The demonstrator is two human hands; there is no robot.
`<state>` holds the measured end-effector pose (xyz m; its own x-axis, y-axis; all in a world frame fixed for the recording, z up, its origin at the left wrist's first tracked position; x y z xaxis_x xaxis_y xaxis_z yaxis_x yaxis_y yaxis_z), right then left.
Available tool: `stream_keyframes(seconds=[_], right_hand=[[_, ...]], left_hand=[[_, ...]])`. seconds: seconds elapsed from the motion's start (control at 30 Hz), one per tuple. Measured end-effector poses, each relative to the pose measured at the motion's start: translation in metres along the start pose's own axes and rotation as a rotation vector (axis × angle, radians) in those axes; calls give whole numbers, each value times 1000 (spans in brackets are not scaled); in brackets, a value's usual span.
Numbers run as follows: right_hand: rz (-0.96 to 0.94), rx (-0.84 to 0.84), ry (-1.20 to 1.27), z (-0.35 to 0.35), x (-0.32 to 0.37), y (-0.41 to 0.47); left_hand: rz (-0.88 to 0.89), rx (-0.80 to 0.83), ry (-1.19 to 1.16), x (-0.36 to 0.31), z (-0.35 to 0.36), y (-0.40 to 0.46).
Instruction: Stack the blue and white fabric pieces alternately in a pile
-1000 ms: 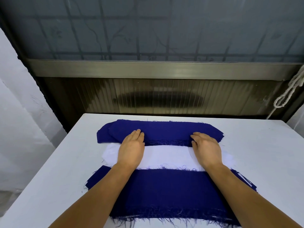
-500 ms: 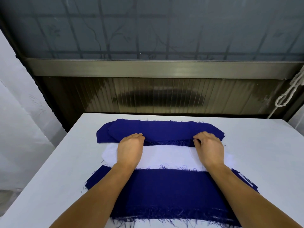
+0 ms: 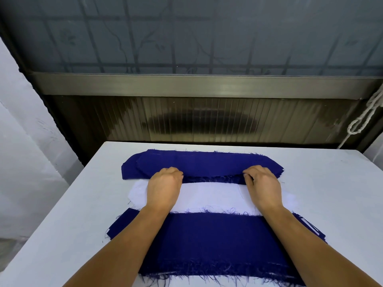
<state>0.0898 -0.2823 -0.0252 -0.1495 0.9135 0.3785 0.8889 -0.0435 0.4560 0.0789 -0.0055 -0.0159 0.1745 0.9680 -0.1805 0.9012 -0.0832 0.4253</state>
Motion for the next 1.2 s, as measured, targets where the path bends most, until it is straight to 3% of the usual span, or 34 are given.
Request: stream_keyframes(seconds=[0.67, 1.03, 1.2], right_hand=[[54, 19, 194, 4, -4, 3], [66, -77, 100, -1, -2, 4], [142, -40, 81, 0, -5, 3]], left_hand=[[-53, -26, -183, 2, 5, 1], [-137, -60, -162, 5, 7, 1], [-159, -82, -195, 11, 10, 2]])
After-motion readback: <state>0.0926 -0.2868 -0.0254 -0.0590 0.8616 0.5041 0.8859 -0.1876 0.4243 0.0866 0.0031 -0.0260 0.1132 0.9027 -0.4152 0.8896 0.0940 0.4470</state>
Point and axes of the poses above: each hand's wrist, its own y-axis towards the middle knuckle, its own z-axis out of the palm, x = y × z, the point moved 1 cm from there along y, towards the middle knuckle
